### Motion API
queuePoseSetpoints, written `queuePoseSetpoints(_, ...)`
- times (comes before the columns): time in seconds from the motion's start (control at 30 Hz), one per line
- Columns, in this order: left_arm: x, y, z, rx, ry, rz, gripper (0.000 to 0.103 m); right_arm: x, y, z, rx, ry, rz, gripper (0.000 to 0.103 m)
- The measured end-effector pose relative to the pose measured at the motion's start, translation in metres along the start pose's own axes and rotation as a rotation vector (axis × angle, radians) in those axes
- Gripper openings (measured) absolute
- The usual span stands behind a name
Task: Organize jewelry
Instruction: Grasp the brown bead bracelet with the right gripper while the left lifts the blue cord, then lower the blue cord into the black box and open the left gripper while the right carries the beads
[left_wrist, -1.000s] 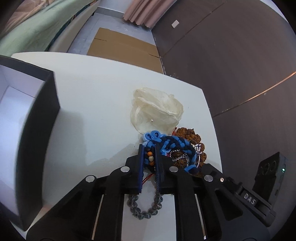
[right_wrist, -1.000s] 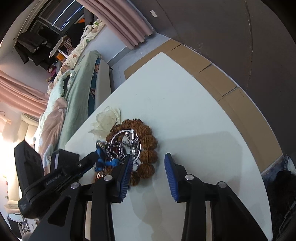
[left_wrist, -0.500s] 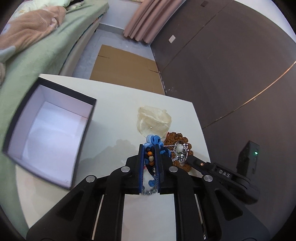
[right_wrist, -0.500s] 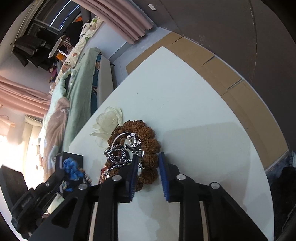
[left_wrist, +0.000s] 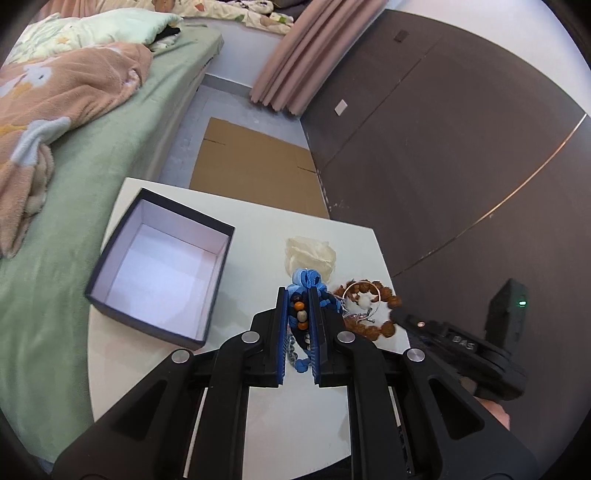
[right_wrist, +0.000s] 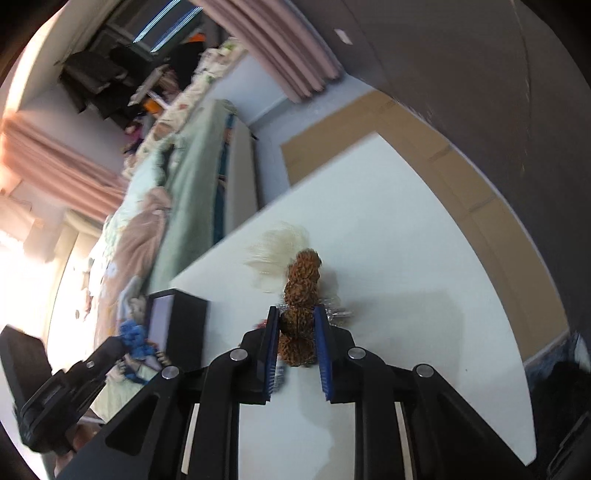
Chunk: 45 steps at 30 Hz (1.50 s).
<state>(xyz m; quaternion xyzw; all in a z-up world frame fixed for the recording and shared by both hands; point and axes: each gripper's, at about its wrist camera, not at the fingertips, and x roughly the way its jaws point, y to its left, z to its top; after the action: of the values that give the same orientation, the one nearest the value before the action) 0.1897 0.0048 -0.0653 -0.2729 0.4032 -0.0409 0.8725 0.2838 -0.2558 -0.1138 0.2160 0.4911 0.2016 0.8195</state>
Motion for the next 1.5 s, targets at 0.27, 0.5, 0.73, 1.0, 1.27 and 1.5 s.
queuePoseSetpoints(0.27,-0.026,0.01,-0.003,-0.013,-0.034,-0.005,0.011,-0.033,0.056,-0.001,-0.16,-0.049,-0.025,0.018)
queuePoseSetpoints(0.5,-0.047,0.023,0.002,-0.03,-0.071,-0.002,0.011,-0.062,0.084,-0.003,-0.211,-0.085,0.012,0.018)
queuePoseSetpoints(0.73,-0.067,0.035,0.007,-0.046,-0.113,0.001,0.011,-0.084,0.118,-0.001,-0.26,-0.104,0.084,0.018)
queuePoseSetpoints(1.0,-0.086,0.051,0.012,-0.067,-0.151,0.013,0.011,-0.095,0.156,-0.004,-0.375,-0.146,0.024,0.018)
queuePoseSetpoints(1.27,-0.087,0.064,0.008,-0.085,-0.145,0.014,0.011,-0.009,0.127,-0.016,-0.369,0.006,-0.135,0.018)
queuePoseSetpoints(1.5,-0.09,0.079,0.007,-0.112,-0.146,0.032,0.011,0.04,0.105,-0.035,-0.284,0.152,-0.074,0.018)
